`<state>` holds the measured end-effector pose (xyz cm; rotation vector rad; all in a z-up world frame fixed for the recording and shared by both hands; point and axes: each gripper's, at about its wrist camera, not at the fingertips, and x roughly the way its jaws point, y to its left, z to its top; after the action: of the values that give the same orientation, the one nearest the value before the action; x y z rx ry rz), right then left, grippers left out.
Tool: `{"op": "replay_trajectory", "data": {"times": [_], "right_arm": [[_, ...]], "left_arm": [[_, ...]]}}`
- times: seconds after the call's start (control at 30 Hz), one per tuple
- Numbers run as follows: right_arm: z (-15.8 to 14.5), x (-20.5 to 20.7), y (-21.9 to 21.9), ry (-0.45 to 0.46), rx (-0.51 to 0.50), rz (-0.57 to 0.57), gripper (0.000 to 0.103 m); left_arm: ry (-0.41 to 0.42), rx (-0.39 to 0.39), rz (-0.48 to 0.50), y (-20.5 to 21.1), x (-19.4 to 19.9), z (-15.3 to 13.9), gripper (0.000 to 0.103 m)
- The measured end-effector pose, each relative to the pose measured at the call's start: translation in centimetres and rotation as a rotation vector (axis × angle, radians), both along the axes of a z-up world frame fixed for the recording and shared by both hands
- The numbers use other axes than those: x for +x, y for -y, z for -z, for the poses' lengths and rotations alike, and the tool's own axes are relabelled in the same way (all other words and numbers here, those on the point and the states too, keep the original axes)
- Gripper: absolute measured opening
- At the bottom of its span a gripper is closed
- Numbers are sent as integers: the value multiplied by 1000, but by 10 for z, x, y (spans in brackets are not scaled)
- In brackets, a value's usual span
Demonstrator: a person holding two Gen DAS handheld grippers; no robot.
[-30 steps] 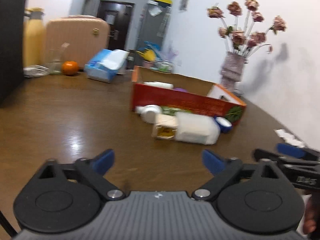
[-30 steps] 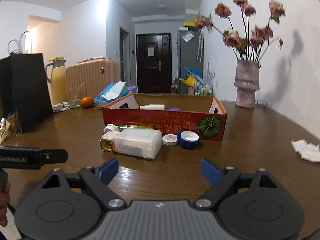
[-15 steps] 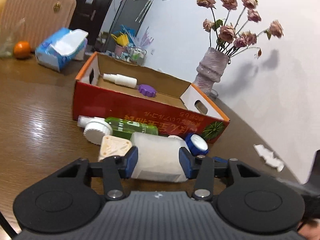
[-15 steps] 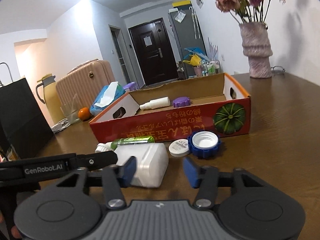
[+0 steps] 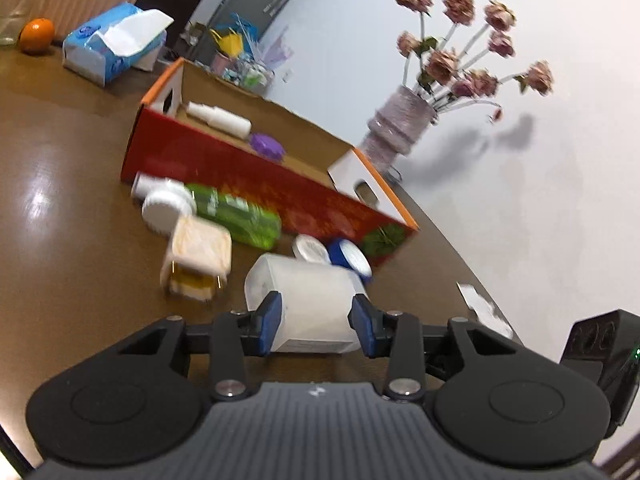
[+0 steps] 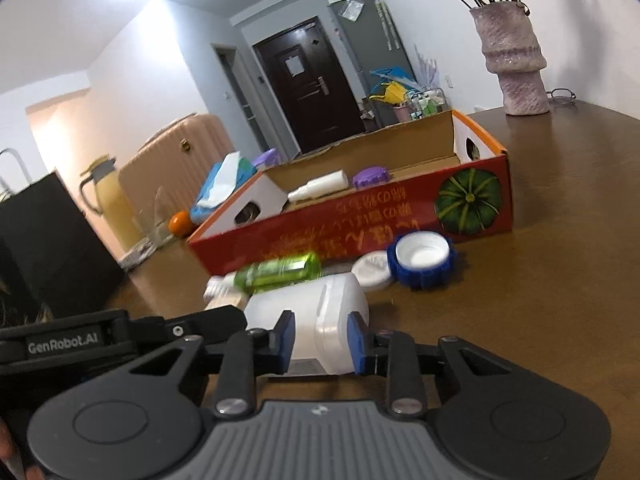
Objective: Organize rigid objects
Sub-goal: 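Grasp the white plastic jug with the left gripper and lift it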
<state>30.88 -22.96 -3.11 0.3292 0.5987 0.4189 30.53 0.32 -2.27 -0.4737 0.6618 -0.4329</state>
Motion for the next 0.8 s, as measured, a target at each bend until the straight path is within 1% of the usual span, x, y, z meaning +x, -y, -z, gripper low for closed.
{"op": "replay_trajectory", "data": {"times": [0.13,0.27,0.37,0.47,0.57,0.63,0.67,0.73,0.8], "right_arm": [[-2,-45,6,-15,-11,-27,27],[-6,-82,8,-21,-14,-44,26],[-8,-100,9,-22,-8,-44,26],[-12,-113,10,-5,4,-49,26],[-15,-120,9,14,4,-45,26],[-14,-122,9,8,1,-33,27],[-13,-122,10,6,4,-25,28],[-10,-122,12,-7,11,-10,28],[-7,-124,13,-13,20,-2,28]], "left_arm": [[-39,-2,29,0,-39,-3,37],[-34,21,32,1,-81,-9,36],[-35,28,31,2,-99,-10,36],[-22,30,22,2,-111,-13,37],[-23,42,-12,1,-114,-10,37],[-31,45,-28,1,-114,-6,39],[-31,43,-32,0,-114,-4,43],[-43,54,-52,0,-112,0,44],[-38,46,-54,-1,-110,1,44]]}}
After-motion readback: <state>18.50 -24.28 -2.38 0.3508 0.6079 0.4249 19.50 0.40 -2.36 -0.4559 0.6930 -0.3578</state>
